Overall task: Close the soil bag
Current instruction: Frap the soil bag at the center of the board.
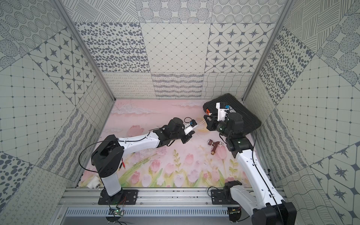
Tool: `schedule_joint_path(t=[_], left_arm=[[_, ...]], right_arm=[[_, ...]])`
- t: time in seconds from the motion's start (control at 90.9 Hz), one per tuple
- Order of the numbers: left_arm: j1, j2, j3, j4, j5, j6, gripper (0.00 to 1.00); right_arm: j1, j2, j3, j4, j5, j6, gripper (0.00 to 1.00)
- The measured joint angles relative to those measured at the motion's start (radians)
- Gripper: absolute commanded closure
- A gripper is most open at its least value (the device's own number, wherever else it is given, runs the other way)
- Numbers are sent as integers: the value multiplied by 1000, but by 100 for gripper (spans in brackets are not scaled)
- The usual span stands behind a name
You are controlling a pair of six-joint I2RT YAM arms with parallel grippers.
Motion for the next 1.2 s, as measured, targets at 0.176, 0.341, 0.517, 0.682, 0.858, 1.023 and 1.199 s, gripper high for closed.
schedule_joint_path(t=[0.176,0.341,0.517,0.682,0.858,1.023,1.199], left_arm=[[-42,-77,-154,94,-82,1,100],[-88,-91,-195,160,-185,2,100],[-124,-3,-124,176,-301,0,100],[-150,62,-95,177,-369,-19,100],[-165,85,-101,190,-391,-56,98],[-177,87,-110,197,-406,-91,95],[-181,91,-119,193,-421,-111,90]], right_arm=[[-23,61,50,-103,-34,8,100],[-57,105,112,-170,-74,32,100],[-95,134,162,-225,-86,47,100],[-145,154,162,-296,-90,59,100],[-181,175,162,-344,-108,75,100],[-198,193,162,-351,-132,87,100],[-203,213,162,-342,-140,96,100]])
